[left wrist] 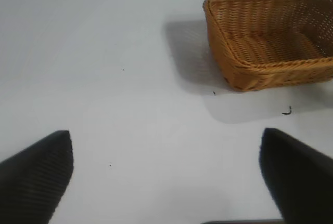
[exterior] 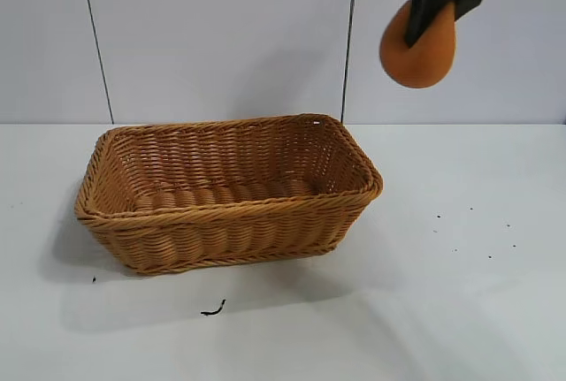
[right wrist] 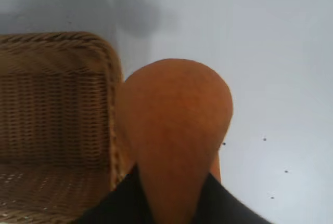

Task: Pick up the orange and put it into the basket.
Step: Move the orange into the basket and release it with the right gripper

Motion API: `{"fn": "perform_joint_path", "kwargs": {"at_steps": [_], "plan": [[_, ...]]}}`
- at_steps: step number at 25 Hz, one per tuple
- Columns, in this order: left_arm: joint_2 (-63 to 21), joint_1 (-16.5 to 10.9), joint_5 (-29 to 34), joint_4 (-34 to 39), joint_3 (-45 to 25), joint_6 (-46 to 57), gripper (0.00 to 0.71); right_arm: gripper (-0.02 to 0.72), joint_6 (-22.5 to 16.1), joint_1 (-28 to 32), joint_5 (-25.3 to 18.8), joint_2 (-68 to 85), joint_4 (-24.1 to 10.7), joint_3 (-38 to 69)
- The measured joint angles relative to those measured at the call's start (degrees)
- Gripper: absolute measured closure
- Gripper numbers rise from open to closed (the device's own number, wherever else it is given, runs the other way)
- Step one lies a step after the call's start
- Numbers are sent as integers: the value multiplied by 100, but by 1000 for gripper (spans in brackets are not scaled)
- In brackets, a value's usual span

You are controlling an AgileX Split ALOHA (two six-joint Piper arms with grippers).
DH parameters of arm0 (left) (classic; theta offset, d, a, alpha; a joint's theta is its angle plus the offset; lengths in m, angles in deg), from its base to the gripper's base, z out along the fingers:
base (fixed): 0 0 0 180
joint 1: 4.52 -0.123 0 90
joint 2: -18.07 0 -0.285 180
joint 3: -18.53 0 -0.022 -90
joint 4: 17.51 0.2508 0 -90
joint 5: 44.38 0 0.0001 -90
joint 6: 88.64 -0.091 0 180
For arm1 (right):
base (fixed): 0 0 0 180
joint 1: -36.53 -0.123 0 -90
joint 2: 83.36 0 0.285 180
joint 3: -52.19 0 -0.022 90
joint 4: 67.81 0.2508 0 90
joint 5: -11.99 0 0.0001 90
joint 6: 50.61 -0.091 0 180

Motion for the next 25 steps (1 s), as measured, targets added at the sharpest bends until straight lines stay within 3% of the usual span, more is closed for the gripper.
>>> {"fn": "perform_joint_path", "kwargs": {"at_steps": [3, 8, 19, 21, 25], "plan": [[0, 0, 0, 0, 0, 0, 14, 650, -70, -555, 276, -152, 42, -7], [0, 0, 0, 0, 0, 0, 14, 650, -78, -931, 623, -656, 61, -7], [0, 0, 0, 0, 0, 0, 14, 629, -233, -974, 905, -1776, 68, -7], [0, 0, 0, 0, 0, 0, 14, 524, -233, -974, 905, -1776, 69, -27], [0, 0, 0, 0, 0, 0, 14, 128, -233, -974, 778, -1710, 82, -47]]}}
